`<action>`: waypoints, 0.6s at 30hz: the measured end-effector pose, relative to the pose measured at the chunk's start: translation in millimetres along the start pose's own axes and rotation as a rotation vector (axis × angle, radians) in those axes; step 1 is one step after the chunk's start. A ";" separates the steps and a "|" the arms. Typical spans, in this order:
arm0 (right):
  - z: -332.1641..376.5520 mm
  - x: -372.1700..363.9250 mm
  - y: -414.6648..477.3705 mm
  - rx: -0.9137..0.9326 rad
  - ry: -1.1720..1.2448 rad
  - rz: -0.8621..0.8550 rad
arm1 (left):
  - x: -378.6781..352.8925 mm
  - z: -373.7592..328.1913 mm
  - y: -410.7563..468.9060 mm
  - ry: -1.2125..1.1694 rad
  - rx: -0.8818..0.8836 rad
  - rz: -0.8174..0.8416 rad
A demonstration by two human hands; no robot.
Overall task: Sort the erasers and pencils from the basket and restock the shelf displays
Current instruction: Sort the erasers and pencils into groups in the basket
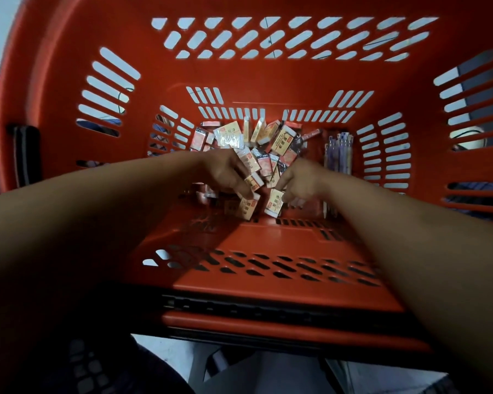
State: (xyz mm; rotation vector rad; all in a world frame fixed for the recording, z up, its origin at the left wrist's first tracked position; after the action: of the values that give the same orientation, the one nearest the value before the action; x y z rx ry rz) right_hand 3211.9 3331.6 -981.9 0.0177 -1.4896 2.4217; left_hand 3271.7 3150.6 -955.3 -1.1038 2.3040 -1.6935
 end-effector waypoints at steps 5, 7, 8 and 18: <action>5.5 -0.6 2.1 0.084 -0.008 -0.055 | 3.5 -0.4 -0.6 0.030 0.050 0.082; 5.4 -2.2 3.0 0.100 -0.035 -0.057 | 2.7 -3.4 0.3 0.037 0.050 0.078; 4.8 -2.3 3.1 0.103 -0.046 -0.054 | 2.2 -4.0 1.5 0.043 0.040 0.076; 4.8 -7.8 2.5 0.128 -0.059 0.012 | -5.6 -6.1 6.9 0.052 0.003 0.060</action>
State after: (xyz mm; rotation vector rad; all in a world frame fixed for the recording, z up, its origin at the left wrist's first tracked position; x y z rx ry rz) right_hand 3218.1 3324.4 -983.1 0.1084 -1.3600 2.5428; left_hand 3269.6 3159.7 -960.8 -0.9912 2.3399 -1.7231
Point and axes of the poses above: each hand's wrist, its own y-axis towards the middle knuckle, its own x-axis out of the back of the hand, z = x × y, the point moved 3 cm from there along y, towards the middle knuckle, and after that the axes turned 7 degrees about y, right-handed, at the moved point
